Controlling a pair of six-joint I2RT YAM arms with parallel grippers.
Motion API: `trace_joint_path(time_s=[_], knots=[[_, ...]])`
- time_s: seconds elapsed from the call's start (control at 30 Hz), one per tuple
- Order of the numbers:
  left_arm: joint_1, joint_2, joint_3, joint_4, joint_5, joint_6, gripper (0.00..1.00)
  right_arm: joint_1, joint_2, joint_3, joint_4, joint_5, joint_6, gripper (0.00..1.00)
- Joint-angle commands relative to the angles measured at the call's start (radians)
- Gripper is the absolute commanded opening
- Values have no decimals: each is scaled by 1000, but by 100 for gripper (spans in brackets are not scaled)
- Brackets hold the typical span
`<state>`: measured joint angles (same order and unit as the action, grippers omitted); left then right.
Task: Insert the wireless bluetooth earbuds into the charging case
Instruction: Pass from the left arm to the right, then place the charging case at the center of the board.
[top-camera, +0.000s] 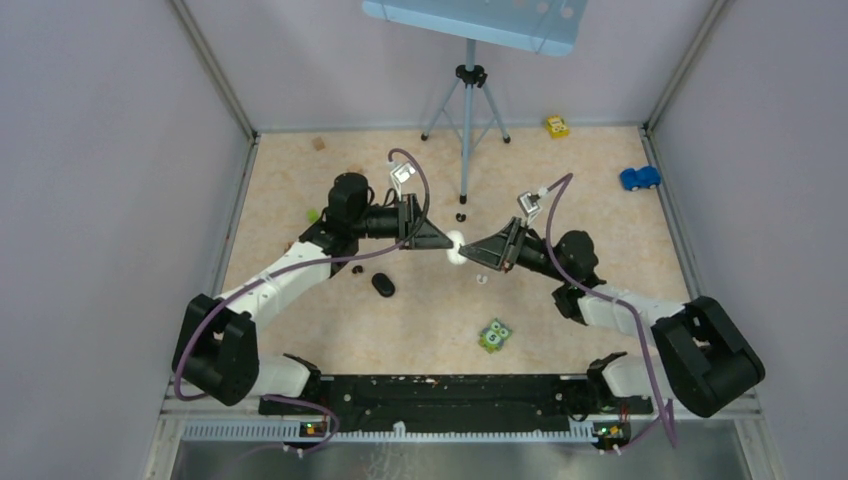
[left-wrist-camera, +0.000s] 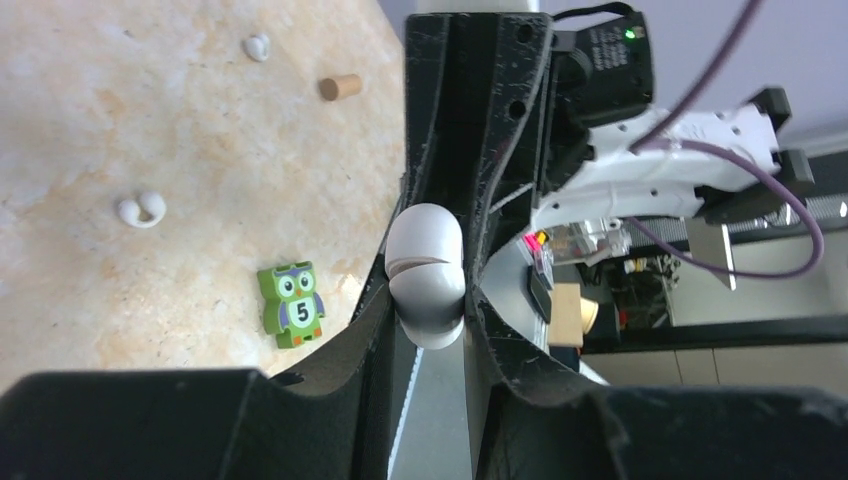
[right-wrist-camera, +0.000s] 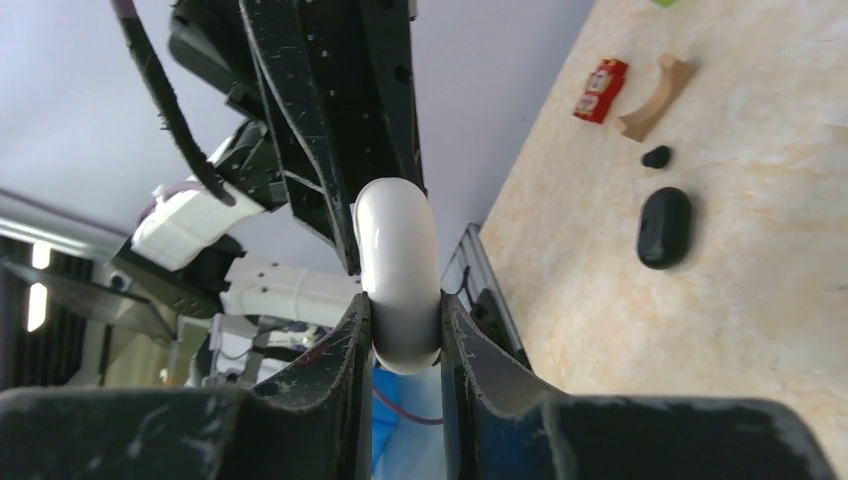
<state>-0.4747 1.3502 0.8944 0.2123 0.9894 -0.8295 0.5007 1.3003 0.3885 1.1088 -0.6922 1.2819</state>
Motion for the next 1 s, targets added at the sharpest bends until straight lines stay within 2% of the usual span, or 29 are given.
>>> trace_joint_path(time_s=[0.0, 0.1, 0.2, 0.33, 0.53, 0.77, 0.97], knots=[[1, -10, 43, -65, -83, 70, 2, -6, -102, 92, -378, 113, -175, 0], [1, -3, 20, -72, -110, 70, 2, -7, -141, 110, -487, 155, -222, 0], [1, 9, -4, -52, -113, 47, 8, -7, -154, 115, -531, 172, -240, 0], [1, 20, -2, -47, -98, 41, 30, -7, -153, 109, -553, 191, -239, 0], [2, 13, -1, -48, -107, 52, 33, -7, -150, 107, -609, 229, -266, 0], [2, 14, -10, -53, -102, 64, 55, -6, -138, 86, -586, 241, -253, 0], [2, 10, -13, -61, -112, 66, 61, -6, -138, 79, -594, 251, -252, 0]])
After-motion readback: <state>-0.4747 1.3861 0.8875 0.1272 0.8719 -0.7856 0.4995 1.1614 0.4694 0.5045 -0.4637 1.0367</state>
